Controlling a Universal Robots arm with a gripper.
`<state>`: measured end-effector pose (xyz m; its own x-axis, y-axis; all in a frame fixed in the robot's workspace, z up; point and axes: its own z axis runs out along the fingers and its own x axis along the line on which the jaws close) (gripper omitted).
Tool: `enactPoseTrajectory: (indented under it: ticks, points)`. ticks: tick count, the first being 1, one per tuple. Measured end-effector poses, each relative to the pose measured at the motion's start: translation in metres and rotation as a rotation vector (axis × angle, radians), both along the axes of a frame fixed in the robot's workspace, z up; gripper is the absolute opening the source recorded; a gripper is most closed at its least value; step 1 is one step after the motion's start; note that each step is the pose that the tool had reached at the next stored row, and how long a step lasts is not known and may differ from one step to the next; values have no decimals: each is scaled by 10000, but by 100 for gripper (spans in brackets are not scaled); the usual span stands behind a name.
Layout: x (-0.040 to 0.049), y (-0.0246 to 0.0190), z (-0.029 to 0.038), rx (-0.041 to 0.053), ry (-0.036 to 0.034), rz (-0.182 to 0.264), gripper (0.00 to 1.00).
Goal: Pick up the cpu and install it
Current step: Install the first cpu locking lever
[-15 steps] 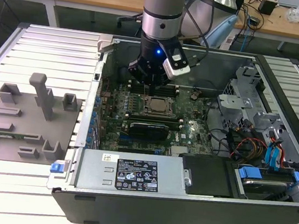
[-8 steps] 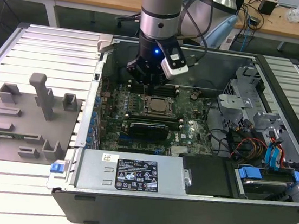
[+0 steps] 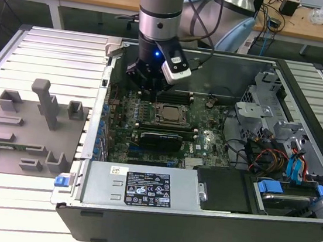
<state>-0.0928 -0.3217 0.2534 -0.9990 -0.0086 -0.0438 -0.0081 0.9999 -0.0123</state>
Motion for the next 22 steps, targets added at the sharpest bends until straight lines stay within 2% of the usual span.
enactPoseTrajectory:
  ticks: [2,3,4,6,9,10,17,22]
  points:
    - [-23,0,0,76,-6,0,11]
    - [-28,0,0,163,-13,3,11]
    - [-33,0,0,273,-20,3,11]
    - [-42,0,0,571,-44,1,11]
    - [-50,0,0,914,-74,1,11]
    - [-51,0,0,1001,-81,0,11]
    - [-51,1,8,1020,-80,2,11]
    - [-48,5,81,1021,-80,-2,11]
